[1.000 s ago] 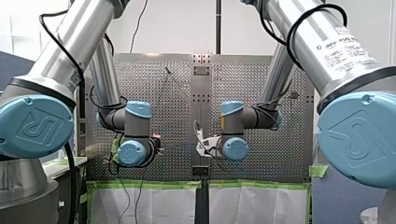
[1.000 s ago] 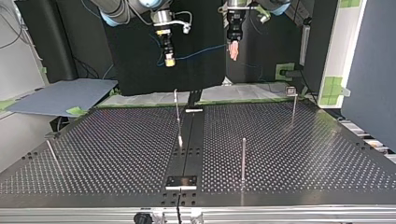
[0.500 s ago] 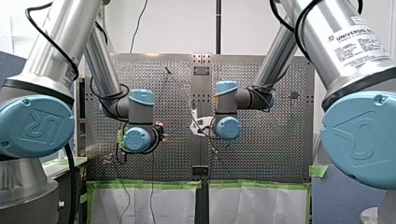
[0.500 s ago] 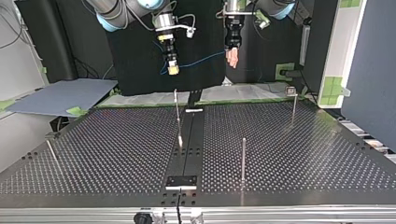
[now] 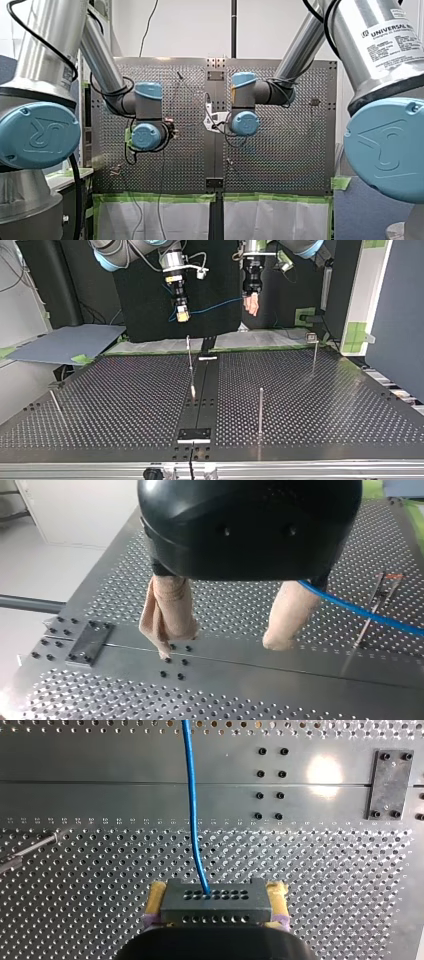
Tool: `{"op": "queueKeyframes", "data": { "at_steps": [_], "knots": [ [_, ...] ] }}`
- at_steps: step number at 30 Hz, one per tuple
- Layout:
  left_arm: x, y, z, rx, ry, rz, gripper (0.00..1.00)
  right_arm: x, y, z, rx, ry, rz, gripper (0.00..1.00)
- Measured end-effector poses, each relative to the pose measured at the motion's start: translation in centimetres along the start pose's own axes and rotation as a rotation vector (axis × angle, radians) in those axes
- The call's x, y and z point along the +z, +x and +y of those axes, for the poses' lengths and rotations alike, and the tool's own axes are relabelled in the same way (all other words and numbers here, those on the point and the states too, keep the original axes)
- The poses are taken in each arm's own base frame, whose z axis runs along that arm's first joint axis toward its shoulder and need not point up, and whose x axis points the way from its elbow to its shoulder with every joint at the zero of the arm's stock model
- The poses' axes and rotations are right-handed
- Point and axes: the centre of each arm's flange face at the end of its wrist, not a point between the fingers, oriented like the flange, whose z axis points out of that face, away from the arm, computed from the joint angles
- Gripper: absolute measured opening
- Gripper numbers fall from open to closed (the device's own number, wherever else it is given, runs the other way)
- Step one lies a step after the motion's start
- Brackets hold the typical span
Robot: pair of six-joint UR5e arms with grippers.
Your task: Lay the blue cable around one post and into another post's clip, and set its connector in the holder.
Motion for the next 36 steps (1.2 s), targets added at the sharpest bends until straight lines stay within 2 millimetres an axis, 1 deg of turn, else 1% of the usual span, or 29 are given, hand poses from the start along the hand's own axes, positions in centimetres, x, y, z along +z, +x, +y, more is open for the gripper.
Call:
{"op": "queueKeyframes", "data": {
  "at_steps": [9, 13, 16, 19, 25, 29, 32, 36],
  "knots": [
    [0.0, -0.2, 0.0, -0.004, 0.001, -0.004, 1.0, 0.1, 0.2, 0.0, 0.002, 0.0, 0.005, 0.0],
    [0.2, -0.3, 0.0, -0.008, -0.001, -0.007, 1.0, 0.6, 1.1, -0.1, 0.005, -0.001, 0.023, 0.0],
    [0.9, -1.3, -0.2, -0.03, -0.008, -0.023, 1.0, 1.2, 2.9, -0.3, 0.01, -0.001, 0.046, 0.0],
    [1.9, -2.7, -0.5, -0.053, -0.014, -0.045, 1.0, 1.7, 5.0, -0.4, 0.019, -0.001, 0.071, 0.0],
    [3.8, -6.2, -1.0, -0.118, -0.028, -0.097, 1.0, 2.6, 9.9, -0.3, 0.034, -0.005, 0.125, 0.0],
    [4.9, -8.8, -1.4, -0.172, -0.039, -0.136, 1.0, 3.0, 13.3, -0.3, 0.043, -0.006, 0.16, 0.0],
    [5.6, -10.7, -1.7, -0.211, -0.04, -0.162, 1.0, 3.3, 15.3, -0.3, 0.047, -0.006, 0.176, 0.0],
    [6.1, -13.0, -2.2, -0.259, -0.035, -0.192, 1.0, 3.8, 17.0, -0.4, 0.048, -0.005, 0.183, 0.0]
  ]
}}
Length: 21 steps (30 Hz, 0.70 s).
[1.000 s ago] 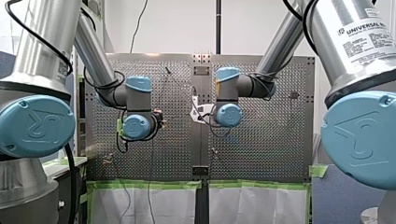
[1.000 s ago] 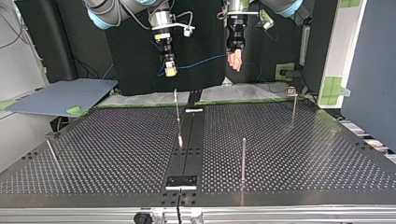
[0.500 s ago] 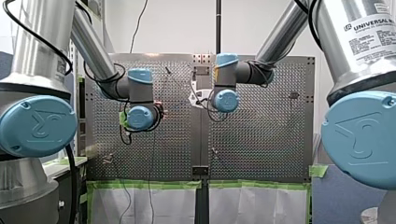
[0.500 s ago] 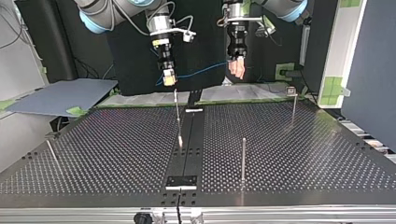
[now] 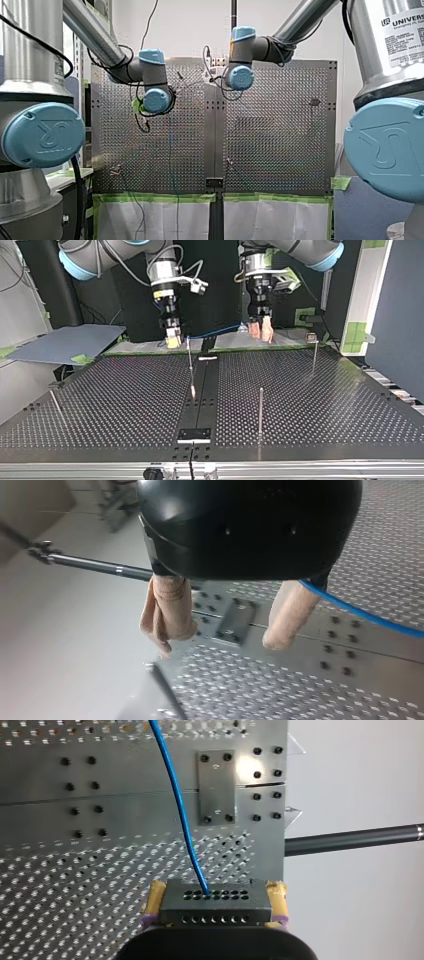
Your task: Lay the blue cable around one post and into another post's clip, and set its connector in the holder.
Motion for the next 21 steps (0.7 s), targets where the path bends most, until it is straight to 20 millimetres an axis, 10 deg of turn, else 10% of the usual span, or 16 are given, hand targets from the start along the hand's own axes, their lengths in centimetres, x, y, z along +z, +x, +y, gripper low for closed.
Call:
{"op": "queueKeyframes", "data": {
  "at_steps": [21],
  "knots": [
    [3.7, -15.6, -5.3, -0.127, 0.02, -0.196, 1.0, 2.6, 6.2, -1.7, -0.045, 0.071, -0.028, 0.0]
  ]
}}
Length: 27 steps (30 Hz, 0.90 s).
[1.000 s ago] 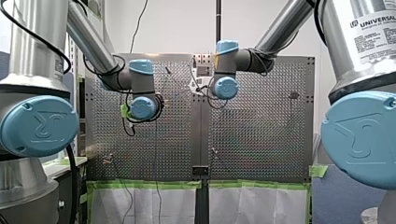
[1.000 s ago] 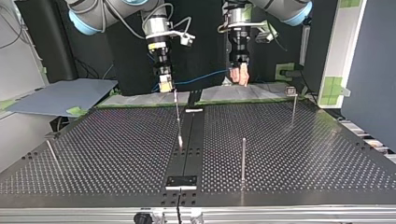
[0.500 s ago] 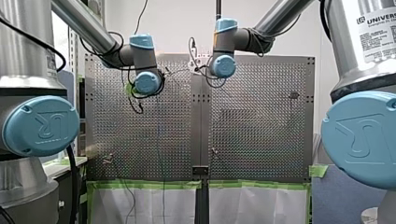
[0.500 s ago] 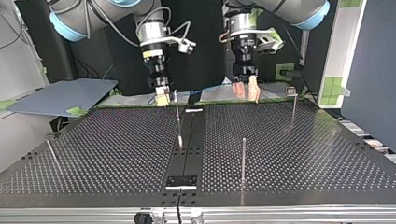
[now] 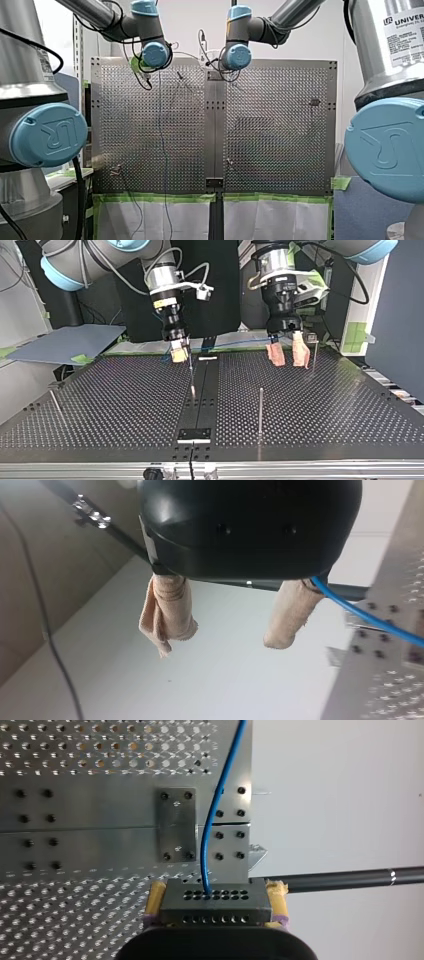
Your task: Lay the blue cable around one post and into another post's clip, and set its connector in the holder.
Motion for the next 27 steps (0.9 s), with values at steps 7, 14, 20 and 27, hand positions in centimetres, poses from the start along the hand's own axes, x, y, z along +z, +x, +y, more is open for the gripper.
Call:
{"op": "queueKeyframes", "data": {
  "at_steps": [7, 14, 20, 27],
  "knots": [
    [1.2, -0.9, 0.0, 0.048, -0.026, 0.012, 1.0, 0.9, 2.6, -0.2, -0.013, 0.016, 0.001, 0.0],
    [2.0, 1.7, 2.1, 0.129, -0.081, 0.097, 1.0, 2.2, 5.7, 0.0, -0.004, 0.014, 0.03, 0.0],
    [2.8, 1.5, 2.5, 0.153, -0.096, 0.127, 1.0, 3.1, 7.8, 0.0, 0.0, 0.017, 0.076, 0.0],
    [4.2, 0.6, 2.7, 0.173, -0.101, 0.149, 1.0, 4.1, 7.9, -0.4, -0.001, 0.026, 0.083, 0.0]
  ]
}}
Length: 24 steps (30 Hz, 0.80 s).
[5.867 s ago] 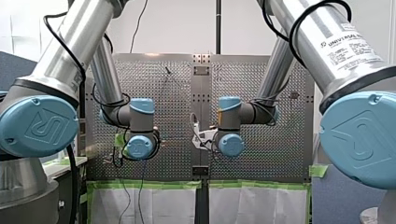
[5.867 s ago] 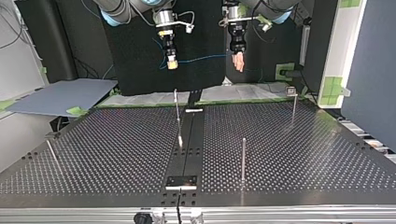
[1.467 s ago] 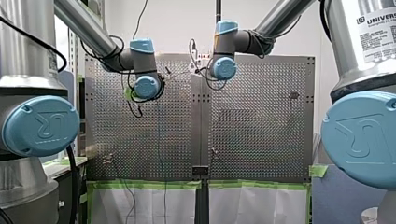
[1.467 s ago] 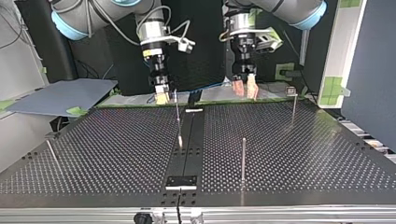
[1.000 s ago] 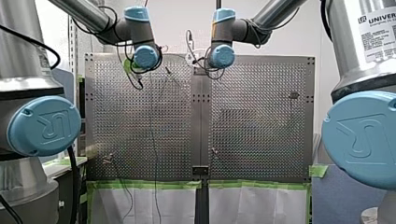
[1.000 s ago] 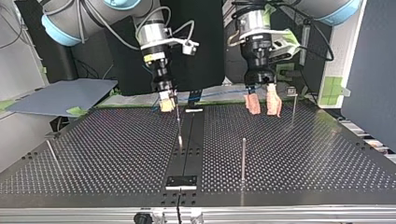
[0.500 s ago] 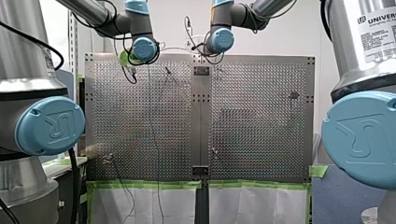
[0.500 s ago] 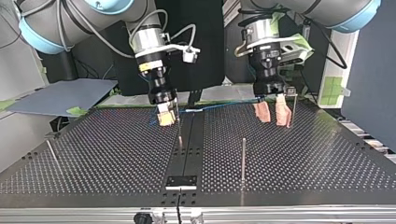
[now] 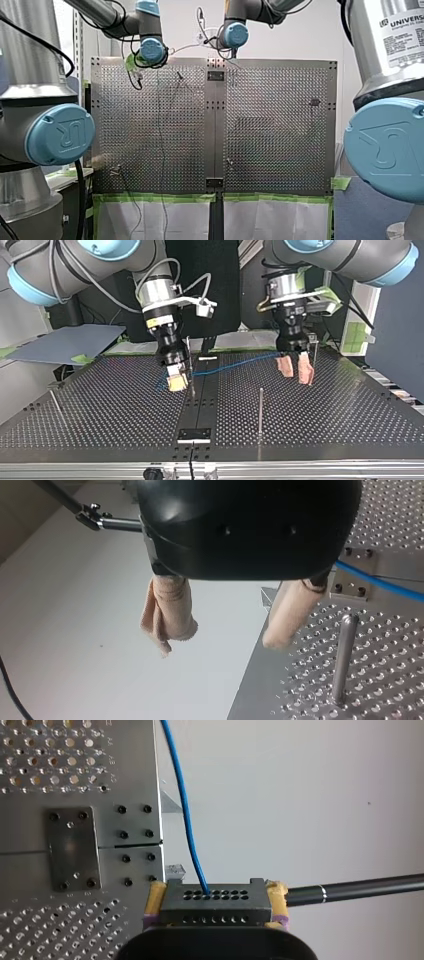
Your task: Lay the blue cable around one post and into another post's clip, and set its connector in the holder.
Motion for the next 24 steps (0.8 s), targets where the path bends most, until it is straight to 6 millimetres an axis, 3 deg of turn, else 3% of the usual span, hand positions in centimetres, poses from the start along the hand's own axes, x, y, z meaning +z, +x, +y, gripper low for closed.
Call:
{"op": "queueKeyframes", "data": {
  "at_steps": [13, 24],
  "knots": [
    [3.9, -0.2, 2.9, 0.009, -0.029, 0.056, 1.0, 2.5, -0.7, -0.9, 0.0, 0.014, 0.005, 0.0],
    [9.7, -1.7, 4.8, 0.0, -0.012, 0.029, 1.0, 3.9, -0.5, -1.1, 0.004, 0.002, 0.034, 0.0]
  ]
}}
